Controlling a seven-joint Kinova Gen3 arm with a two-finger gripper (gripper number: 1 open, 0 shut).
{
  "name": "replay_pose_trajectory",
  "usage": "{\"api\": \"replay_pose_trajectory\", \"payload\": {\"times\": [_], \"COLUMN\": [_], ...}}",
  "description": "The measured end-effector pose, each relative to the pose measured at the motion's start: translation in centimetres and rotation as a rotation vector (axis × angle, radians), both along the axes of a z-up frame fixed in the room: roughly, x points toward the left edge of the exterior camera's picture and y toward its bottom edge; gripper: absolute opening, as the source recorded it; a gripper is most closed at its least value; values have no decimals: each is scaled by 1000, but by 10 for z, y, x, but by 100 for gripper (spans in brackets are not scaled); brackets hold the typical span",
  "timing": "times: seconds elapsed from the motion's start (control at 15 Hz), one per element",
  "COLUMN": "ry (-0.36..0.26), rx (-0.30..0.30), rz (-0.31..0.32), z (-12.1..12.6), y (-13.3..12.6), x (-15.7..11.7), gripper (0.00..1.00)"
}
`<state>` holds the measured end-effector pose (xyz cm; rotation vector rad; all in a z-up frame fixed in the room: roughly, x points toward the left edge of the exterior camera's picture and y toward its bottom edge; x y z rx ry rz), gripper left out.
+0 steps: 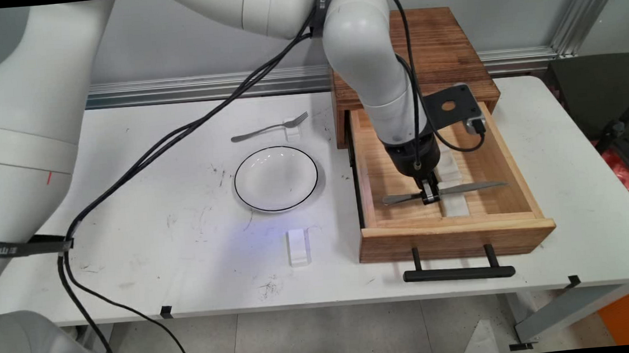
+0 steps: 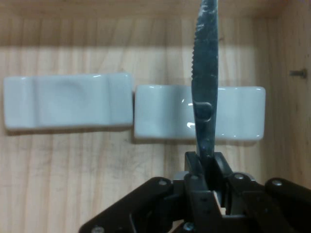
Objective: Place the picked object into the drawer
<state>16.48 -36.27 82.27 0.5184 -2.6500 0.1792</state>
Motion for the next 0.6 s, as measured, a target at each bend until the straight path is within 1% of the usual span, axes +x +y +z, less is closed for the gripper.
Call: {"api": "replay_pose_trajectory", "payload": {"times": [0.6], "ry": [-3], "rx": [5], "rz": [17], "z": [-16], "y": [1], "x": [-3], "gripper": [0]}}
